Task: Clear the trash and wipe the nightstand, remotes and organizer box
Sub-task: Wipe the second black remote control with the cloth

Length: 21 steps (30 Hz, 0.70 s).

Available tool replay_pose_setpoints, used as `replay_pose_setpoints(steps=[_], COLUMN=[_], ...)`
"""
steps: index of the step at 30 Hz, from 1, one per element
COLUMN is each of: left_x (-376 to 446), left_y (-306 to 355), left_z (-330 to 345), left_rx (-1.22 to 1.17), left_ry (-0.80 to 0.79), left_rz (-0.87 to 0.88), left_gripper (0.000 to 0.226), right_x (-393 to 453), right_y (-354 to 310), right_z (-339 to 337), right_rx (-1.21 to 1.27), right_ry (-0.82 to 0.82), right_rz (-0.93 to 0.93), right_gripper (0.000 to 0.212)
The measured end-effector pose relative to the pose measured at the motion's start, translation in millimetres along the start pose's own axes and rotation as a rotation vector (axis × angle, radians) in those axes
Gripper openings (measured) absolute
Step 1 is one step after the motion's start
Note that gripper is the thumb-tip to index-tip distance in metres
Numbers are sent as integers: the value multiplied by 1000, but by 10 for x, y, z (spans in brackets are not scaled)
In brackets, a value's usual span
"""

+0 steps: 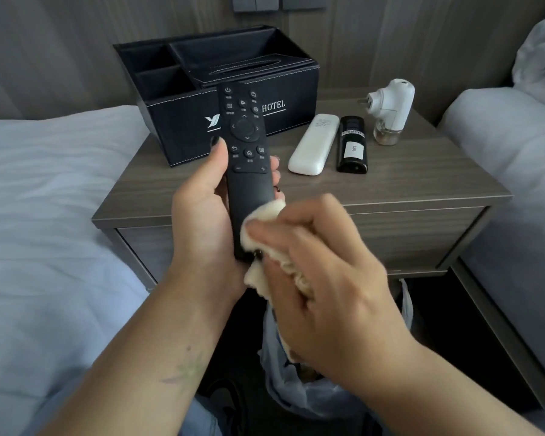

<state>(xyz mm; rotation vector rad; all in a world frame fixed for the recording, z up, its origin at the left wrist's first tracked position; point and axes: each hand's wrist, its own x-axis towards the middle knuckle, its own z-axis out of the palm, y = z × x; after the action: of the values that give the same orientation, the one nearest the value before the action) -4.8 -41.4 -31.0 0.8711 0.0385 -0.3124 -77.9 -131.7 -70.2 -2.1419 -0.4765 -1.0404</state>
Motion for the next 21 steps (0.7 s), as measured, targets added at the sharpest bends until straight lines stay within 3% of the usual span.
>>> replay_pose_setpoints(steps=[3,7,11,14,21], left_x=[49,60,55,43,-87], left_y=[8,-69,-97,-143,-318], left_z=[6,53,43,37,88], left_rx=[-71,-25,-3,132,571], left_ry=[11,-9,-10,-28,-272], left_rz=[80,127,50,56,188], left_gripper=[40,27,21,23,39], right_x=[-73,-57,-92,-27,328], right_y=[17,44,-17,33,311], right_z=[-30,-75,-31,-20,-208], right_rx=[32,18,48,33,-192], right_ry=[-77,49,103,137,338], right_rz=[-10,35,24,38,63], right_gripper=[20,22,22,22,22])
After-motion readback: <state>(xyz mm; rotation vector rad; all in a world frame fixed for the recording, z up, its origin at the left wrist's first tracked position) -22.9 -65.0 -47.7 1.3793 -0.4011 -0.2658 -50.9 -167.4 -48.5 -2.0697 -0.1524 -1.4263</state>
